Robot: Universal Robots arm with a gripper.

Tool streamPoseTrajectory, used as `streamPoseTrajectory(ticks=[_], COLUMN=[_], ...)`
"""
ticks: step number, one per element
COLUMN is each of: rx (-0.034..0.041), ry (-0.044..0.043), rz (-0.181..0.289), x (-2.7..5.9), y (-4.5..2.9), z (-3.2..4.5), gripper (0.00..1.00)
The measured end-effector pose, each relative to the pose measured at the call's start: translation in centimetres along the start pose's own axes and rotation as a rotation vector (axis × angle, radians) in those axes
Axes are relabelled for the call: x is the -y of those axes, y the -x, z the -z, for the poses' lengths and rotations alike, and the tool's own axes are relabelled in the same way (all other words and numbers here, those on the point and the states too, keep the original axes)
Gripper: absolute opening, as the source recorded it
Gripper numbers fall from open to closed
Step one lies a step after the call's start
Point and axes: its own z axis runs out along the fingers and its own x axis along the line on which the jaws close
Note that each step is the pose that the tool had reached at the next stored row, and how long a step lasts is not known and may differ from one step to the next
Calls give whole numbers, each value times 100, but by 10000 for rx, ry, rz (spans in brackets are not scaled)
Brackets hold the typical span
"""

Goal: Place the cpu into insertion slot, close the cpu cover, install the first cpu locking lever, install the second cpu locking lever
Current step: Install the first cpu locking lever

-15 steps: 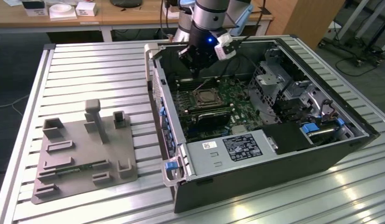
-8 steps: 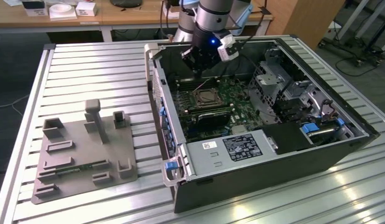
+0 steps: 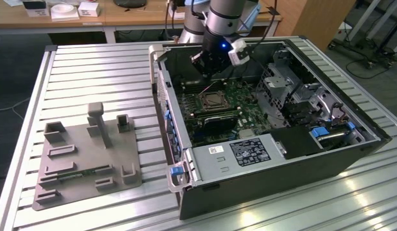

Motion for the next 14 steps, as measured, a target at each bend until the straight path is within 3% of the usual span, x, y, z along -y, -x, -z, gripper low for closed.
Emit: streamPoseTrajectory(ticks=[4, 9, 14], rx=[12, 148, 154], ry=[-3, -15, -17], rz=[63, 122, 145], x=[-11, -16, -19], y=[32, 37, 70], z=[-19, -39, -85], gripper=[10, 10, 10])
